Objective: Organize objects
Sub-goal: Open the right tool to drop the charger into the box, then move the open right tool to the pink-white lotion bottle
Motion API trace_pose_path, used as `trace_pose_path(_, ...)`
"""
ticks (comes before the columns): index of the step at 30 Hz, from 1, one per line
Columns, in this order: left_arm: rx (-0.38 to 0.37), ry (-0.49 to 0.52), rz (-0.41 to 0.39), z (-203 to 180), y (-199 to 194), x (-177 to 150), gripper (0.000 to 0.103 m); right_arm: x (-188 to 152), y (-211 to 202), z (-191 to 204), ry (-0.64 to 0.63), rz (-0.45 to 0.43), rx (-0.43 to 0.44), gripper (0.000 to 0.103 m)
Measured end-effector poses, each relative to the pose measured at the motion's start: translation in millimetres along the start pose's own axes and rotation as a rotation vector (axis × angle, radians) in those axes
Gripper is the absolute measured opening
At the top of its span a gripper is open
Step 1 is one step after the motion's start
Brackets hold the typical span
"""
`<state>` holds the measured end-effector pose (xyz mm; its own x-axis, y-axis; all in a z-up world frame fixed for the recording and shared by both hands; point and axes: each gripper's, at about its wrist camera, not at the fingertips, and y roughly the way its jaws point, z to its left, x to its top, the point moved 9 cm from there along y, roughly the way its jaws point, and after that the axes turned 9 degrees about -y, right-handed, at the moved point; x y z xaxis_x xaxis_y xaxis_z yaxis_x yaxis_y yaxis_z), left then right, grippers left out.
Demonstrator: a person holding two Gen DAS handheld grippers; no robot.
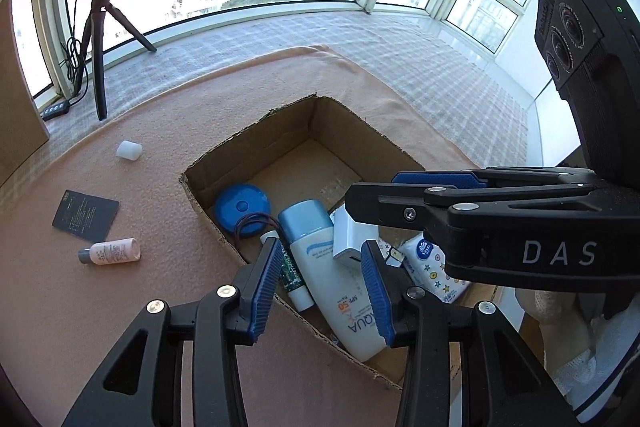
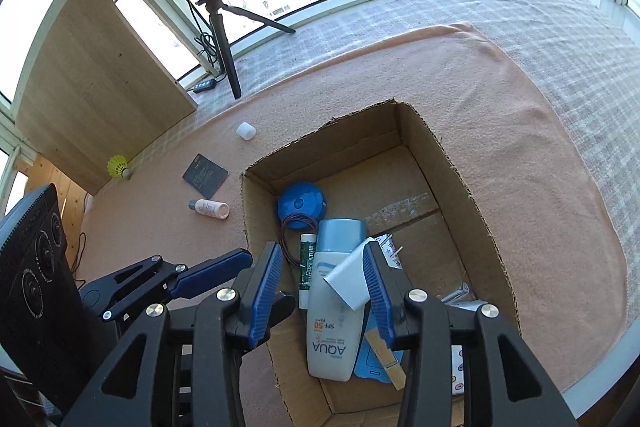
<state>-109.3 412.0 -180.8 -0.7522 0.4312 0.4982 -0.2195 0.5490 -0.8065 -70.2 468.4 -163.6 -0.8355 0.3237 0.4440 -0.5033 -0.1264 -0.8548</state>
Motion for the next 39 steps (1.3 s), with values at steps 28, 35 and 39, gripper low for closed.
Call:
trace_pose_path(28, 0.305, -0.326, -0.044, 204.4, -99.9, -69.2, 0.045, 32.8, 39.3, 107.3, -0.210, 0.012, 0.123, 0.039)
trace_pose_path(35, 0.425, -0.456, -0.055, 265.2, -134.7, -101.4, 0.044, 39.0, 81.6, 150.6, -0.258, 0.087, 0.170, 0.039)
trace_pose_path(39, 0.421, -0.493, -0.062, 279.3, -146.8, -113.3, 0.044, 43.5, 112.9, 161.1, -0.256, 0.148, 0.158, 0.039)
